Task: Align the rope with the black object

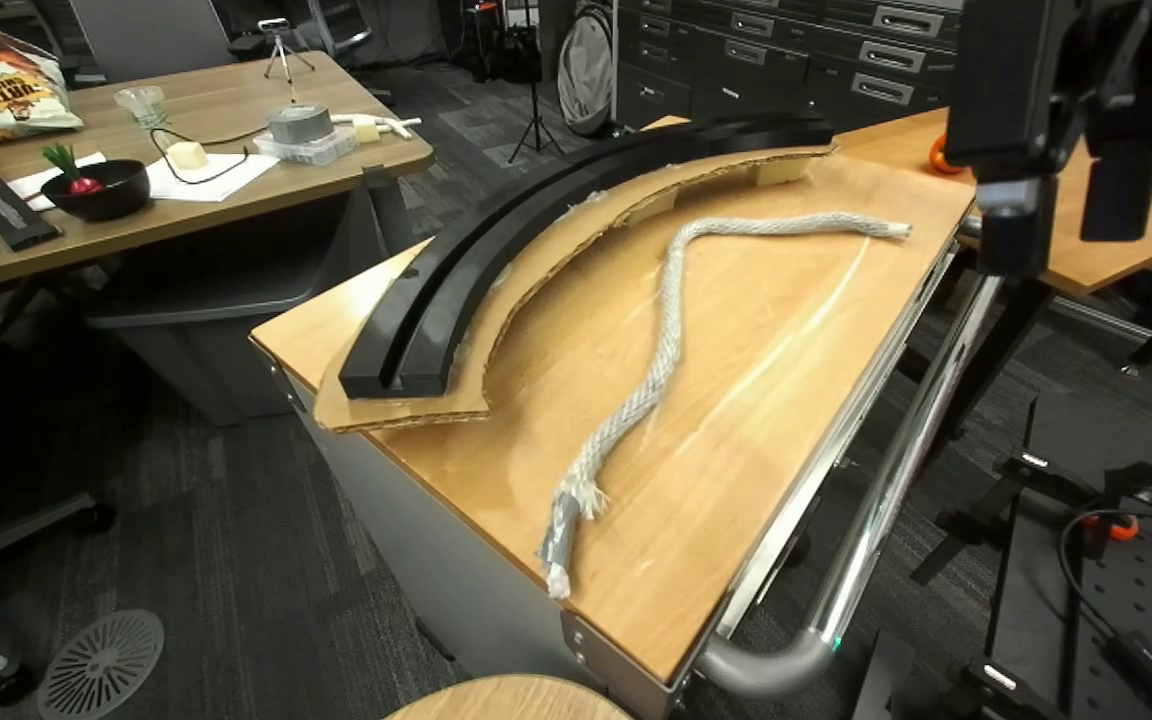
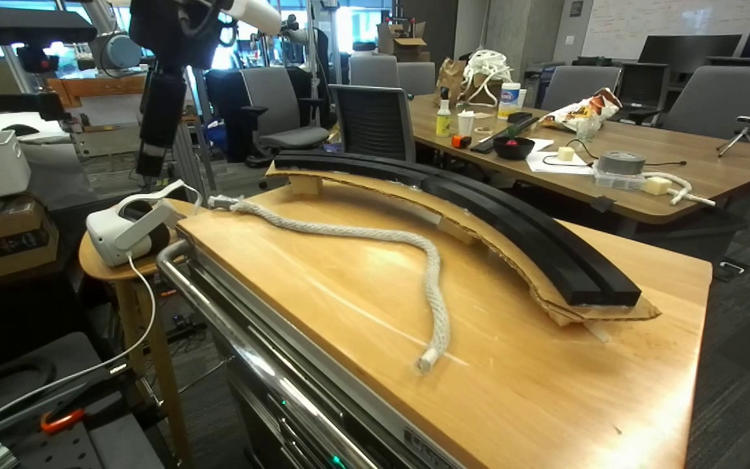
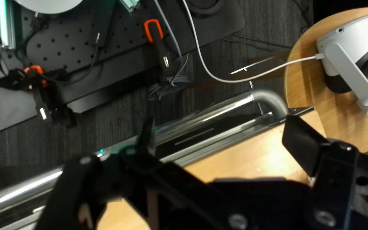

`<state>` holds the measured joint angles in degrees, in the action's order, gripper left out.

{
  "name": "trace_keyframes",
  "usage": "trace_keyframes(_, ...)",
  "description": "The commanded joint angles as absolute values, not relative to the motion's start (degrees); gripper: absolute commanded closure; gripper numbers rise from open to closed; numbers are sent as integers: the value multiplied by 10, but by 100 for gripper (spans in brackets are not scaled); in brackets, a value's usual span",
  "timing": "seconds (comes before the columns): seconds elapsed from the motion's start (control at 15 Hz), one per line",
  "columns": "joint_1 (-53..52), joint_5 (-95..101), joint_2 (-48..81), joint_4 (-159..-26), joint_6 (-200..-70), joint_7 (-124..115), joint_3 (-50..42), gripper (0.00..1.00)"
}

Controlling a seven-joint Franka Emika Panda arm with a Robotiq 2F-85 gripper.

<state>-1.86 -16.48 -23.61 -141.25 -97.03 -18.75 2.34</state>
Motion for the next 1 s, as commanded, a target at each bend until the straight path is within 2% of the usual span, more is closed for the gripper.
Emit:
trace_keyframes(0.0, -10, -172, -235, -1418, -968, -187, 31, 0)
trace_keyframes(0.13, -10, -175, -235, -1420, -968, -190, 31, 0)
trace_keyframes(0.27, -28, -229, -183, -1381, -954, -163, 23, 0)
trace_keyframes(0.4, -27, -263, -114, -1335, -941, -246, 44, 0)
trace_keyframes(0.6, -29, -231, -47, -1273, -1037, -378, 83, 0)
trace_keyframes(0.93, -67, -130, 89, -1157, -1105, -594, 98, 0)
